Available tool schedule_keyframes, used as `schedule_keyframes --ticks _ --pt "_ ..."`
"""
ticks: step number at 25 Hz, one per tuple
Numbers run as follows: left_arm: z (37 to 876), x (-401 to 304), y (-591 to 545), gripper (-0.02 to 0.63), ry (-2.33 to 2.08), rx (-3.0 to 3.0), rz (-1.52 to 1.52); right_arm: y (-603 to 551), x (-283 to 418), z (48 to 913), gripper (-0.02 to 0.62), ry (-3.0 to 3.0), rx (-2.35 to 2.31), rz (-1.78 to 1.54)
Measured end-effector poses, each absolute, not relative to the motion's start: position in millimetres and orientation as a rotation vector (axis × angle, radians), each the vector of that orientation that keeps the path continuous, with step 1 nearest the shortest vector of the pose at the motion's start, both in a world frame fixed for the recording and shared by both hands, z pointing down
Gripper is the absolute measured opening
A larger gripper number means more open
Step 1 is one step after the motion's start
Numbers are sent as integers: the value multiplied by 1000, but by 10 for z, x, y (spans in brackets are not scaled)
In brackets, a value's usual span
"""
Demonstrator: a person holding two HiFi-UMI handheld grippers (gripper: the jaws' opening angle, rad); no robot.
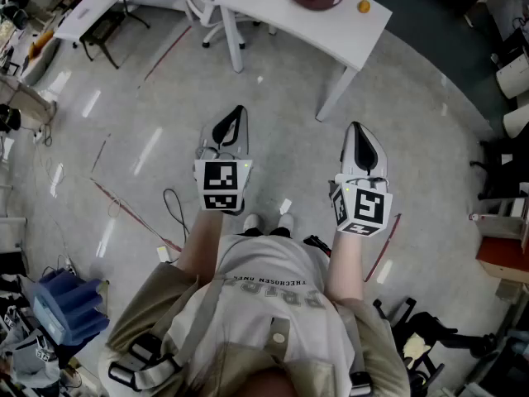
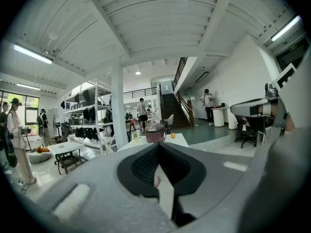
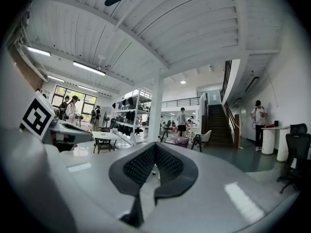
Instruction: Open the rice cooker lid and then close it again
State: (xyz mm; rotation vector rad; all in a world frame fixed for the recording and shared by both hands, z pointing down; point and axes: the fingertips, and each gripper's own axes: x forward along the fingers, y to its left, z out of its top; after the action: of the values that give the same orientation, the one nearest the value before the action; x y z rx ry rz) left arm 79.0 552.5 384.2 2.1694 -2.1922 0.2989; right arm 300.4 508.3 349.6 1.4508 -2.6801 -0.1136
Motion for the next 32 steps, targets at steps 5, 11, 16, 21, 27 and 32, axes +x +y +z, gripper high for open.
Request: schedule_keyframes --ticks 5,11,16,21,27,32 --pt "3854 729 5505 9 -2191 2162 309 5064 2948 3503 0 -2676 1440 -114" --pt "3870 642 5522 9 -2189 2161 317 5088 2837 3518 0 -2670 1417 -126" --pt "3881 554 5532 9 -2187 2164 333 5087 2757 3576 0 -2665 1412 -102" --pt "3885 441 5522 9 -2187 2160 326 5076 2714 3610 0 -2678 1428 -57" --pt "3822 294 5496 28 -2210 2177 316 5079 2734 3481 28 -2779 1520 36" --pt "3780 266 5491 328 -2109 2216 264 5184 2670 3475 252 -2805 1523 73"
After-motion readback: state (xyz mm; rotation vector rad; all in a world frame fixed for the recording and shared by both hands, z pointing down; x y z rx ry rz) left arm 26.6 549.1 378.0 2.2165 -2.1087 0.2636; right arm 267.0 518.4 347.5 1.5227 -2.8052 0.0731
